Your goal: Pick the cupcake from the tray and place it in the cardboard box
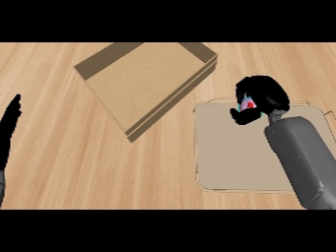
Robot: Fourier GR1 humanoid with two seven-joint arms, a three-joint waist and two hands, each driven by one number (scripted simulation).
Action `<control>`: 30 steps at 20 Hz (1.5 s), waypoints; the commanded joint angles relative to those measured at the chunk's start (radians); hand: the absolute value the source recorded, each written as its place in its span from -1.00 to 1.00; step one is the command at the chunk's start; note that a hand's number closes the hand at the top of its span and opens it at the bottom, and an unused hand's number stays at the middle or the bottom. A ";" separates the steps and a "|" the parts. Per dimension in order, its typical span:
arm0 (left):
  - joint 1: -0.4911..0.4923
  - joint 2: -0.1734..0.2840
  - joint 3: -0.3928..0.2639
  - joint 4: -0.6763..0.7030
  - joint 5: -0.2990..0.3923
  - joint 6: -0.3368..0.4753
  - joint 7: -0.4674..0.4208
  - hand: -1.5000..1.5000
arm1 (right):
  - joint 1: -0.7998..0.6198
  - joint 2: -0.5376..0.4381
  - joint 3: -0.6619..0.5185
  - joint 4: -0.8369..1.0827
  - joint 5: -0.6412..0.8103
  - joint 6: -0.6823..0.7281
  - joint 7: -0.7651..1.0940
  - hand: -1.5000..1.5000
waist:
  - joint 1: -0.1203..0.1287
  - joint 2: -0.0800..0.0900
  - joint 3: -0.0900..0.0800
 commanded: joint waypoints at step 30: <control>-0.041 -0.023 0.004 -0.023 -0.024 -0.040 0.036 0.00 | -0.699 0.249 -0.226 0.319 -0.163 -0.223 0.122 1.00 | 0.036 0.013 0.000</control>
